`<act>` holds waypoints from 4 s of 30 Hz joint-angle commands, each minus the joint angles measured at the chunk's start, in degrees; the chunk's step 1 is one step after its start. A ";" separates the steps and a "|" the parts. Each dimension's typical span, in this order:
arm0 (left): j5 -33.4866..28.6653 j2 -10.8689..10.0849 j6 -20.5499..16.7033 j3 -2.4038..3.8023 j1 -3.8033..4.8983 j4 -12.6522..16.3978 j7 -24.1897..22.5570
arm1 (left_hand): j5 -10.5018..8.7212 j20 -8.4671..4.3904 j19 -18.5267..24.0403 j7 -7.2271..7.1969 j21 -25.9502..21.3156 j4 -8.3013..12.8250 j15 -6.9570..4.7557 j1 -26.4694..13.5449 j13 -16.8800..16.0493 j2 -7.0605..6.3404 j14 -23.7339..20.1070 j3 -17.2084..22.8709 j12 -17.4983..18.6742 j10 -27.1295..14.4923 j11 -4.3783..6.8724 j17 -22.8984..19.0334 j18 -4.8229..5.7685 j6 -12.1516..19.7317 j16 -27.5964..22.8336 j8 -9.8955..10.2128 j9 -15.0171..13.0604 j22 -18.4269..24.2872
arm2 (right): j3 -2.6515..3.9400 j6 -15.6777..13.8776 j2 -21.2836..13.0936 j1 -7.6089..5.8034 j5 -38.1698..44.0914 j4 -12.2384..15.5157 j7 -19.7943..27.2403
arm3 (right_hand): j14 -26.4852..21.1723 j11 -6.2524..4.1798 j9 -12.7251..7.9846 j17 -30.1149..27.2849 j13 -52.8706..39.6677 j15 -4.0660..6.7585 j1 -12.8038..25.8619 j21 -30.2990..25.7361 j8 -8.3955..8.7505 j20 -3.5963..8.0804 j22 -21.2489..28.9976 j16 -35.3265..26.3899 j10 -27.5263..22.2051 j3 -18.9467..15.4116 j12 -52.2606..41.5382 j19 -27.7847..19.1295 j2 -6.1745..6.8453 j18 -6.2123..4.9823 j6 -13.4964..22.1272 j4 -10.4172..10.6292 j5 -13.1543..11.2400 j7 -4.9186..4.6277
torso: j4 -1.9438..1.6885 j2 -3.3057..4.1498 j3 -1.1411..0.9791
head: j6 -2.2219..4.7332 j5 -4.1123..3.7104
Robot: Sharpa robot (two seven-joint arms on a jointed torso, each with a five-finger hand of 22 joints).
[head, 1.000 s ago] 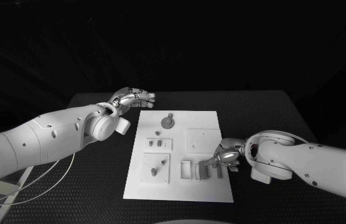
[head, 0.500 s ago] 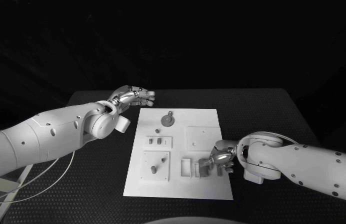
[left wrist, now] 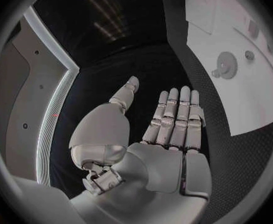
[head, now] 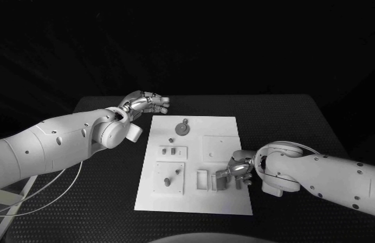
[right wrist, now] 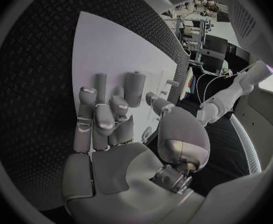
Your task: Assemble the parts on the task board
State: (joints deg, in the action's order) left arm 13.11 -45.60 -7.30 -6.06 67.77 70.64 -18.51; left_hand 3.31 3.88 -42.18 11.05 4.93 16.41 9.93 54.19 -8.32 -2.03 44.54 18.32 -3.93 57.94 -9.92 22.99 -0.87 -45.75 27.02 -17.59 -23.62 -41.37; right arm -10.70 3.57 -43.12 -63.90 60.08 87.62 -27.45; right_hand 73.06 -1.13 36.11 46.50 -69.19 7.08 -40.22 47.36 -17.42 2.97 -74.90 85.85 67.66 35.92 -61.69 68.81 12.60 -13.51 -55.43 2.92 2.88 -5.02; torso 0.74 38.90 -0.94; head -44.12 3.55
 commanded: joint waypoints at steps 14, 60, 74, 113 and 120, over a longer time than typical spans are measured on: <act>-0.39 -0.09 1.07 0.05 0.05 0.18 -0.40 | -0.21 0.33 0.19 0.37 -0.22 0.03 0.02 -0.46 0.09 0.37 0.27 -0.47 -0.13 0.09 -0.52 0.06 0.14 -0.06 -0.33 0.05 -0.08 0.11 | -0.46 1.52 1.27 1.16 0.57 -0.43 -0.46 | 0.07 -0.03 0.03 0.17 0.24 0.24 -2.30 0.84 -0.02 0.15 -1.25 0.23 -0.26 -1.33 -0.59 -0.77 -2.89 -1.49 -0.26 -5.61 -0.04 -0.26 | 0.03 0.01 0.03 | -0.80 0.46; -0.36 -0.25 1.02 0.02 0.06 -0.35 1.33 | -0.21 0.39 0.25 0.47 -0.38 -0.05 0.08 -0.76 0.34 0.23 0.26 -0.67 -0.08 0.03 -0.56 0.14 0.18 0.02 -0.73 0.13 -0.04 0.18 | 0.14 -3.68 -0.34 -2.98 -7.80 4.06 0.36 | 0.42 -0.50 0.56 0.06 1.27 0.59 -2.89 1.40 0.31 -0.50 -1.00 0.29 0.90 -1.08 -1.02 -0.67 -14.04 -1.49 -3.04 -18.71 -0.05 0.26 | 0.13 0.06 0.13 | -0.26 0.56; -0.37 0.30 1.16 0.02 0.08 -0.29 1.60 | -0.25 0.40 0.25 0.48 -0.53 -0.36 0.10 -2.40 0.68 0.31 0.36 -1.27 -0.10 0.06 -0.57 0.33 0.15 0.06 -1.19 0.18 -0.01 0.26 | -0.51 -4.48 4.01 -2.87 -13.53 1.36 -1.10 | 0.41 -0.59 0.48 -0.01 1.45 0.69 -1.72 1.34 0.52 -0.52 -0.99 0.23 1.01 -0.99 -1.01 -0.74 -13.35 -1.49 -3.46 -18.22 -0.05 0.36 | 0.13 0.05 0.29 | -0.25 0.68; -0.38 0.57 1.46 0.00 0.08 -0.46 1.80 | -0.29 0.40 0.32 0.46 -0.65 -0.29 0.11 -3.14 0.91 0.47 0.37 -1.53 -0.11 0.09 -0.55 0.48 0.12 0.06 -1.52 0.19 0.00 0.34 | -1.62 -3.75 6.10 -1.86 -11.62 -1.19 -2.15 | 0.33 -0.60 0.26 -0.07 1.65 0.71 0.80 1.25 1.04 -0.48 -1.00 0.16 0.85 -1.09 -0.93 -0.86 -11.36 -1.49 -3.56 -16.33 -0.06 0.36 | 0.28 0.12 0.17 | -0.82 1.09; -0.38 0.55 1.50 0.00 0.08 -0.47 1.90 | -0.29 0.41 0.33 0.47 -0.66 -0.28 0.11 -3.17 0.94 0.50 0.37 -1.53 -0.11 0.09 -0.55 0.49 0.12 0.08 -1.56 0.20 0.00 0.34 | -1.63 -4.11 6.24 -1.79 -11.62 -1.09 -2.02 | 0.32 -0.61 0.23 -0.06 1.67 0.73 1.35 1.25 1.16 -0.43 -1.00 0.17 0.83 -0.96 -0.96 -0.84 -11.12 -1.49 -3.62 -15.81 -0.06 0.36 | 0.28 0.10 0.16 | -0.83 1.15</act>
State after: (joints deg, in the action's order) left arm 13.06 -45.13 -6.67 -6.10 67.79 70.10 -16.28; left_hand 3.31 4.09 -41.98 11.04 4.47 16.10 9.92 51.66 -7.44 -1.46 44.53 17.06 -3.93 58.15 -10.13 23.41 -0.87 -45.75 25.72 -17.59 -23.64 -41.13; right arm -12.18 -0.92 -37.05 -65.92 47.95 86.53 -29.50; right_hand 73.37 -1.52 36.41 46.48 -67.61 7.55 -39.41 48.49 -16.47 2.32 -74.94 85.85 68.53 34.87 -62.35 67.99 1.47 -13.23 -58.15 -13.25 2.65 -4.26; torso 1.02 39.00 -0.79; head -44.96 4.69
